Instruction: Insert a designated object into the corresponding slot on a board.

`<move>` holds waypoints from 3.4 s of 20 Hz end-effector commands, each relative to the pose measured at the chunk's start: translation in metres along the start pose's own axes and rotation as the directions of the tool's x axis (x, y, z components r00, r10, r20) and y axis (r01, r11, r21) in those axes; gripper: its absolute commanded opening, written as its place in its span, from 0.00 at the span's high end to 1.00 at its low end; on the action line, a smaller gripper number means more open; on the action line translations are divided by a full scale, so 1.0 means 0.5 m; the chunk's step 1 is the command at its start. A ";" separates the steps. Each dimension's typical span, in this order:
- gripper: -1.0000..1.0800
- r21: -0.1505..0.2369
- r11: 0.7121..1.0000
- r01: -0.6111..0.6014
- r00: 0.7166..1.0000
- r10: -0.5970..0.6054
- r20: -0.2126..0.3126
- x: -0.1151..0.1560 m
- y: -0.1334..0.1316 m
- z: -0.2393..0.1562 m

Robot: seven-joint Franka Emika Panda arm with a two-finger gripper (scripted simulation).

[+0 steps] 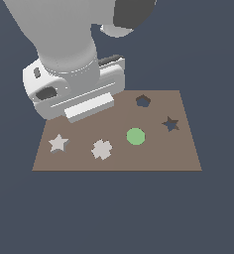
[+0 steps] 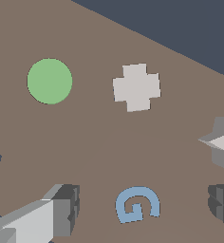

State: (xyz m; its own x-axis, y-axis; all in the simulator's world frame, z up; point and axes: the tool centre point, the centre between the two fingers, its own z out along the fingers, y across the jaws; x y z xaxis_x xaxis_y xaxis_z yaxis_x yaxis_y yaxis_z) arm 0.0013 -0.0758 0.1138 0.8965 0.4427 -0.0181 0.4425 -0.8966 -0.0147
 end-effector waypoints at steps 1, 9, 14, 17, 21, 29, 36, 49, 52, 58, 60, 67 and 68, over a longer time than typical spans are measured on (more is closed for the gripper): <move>0.04 -0.002 0.997 0.074 0.997 -0.074 -0.002 -0.005 0.033 0.016; 0.04 -0.011 0.956 0.293 0.956 -0.293 -0.006 0.000 0.133 0.065; 0.04 -0.015 0.918 0.397 0.918 -0.397 -0.007 0.012 0.182 0.089; 0.04 -0.018 0.895 0.445 0.895 -0.446 -0.007 0.020 0.205 0.100; 0.04 -0.020 0.869 0.495 0.869 -0.495 -0.007 0.031 0.228 0.112; 0.04 -0.022 0.840 0.543 0.840 -0.543 -0.007 0.044 0.250 0.123; 0.04 -0.022 0.839 0.543 0.840 -0.543 -0.007 0.045 0.250 0.130; 1.00 -0.022 0.838 0.545 0.838 -0.545 -0.007 0.046 0.251 0.163; 1.00 -0.022 0.838 0.545 0.838 -0.545 -0.007 0.046 0.251 0.163; 1.00 -0.022 0.838 0.545 0.838 -0.545 -0.007 0.047 0.251 0.153; 1.00 -0.022 0.838 0.546 0.838 -0.546 -0.007 0.047 0.250 0.157; 1.00 -0.022 0.789 0.615 0.789 -0.615 -0.005 0.087 0.219 0.156; 1.00 -0.022 0.774 0.632 0.774 -0.633 -0.004 0.097 0.210 0.155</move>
State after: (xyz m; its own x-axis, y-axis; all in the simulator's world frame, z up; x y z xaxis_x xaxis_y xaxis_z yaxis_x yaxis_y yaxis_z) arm 0.0858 -0.1575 0.0334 0.4424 0.8968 -0.0009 0.8968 -0.4424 -0.0006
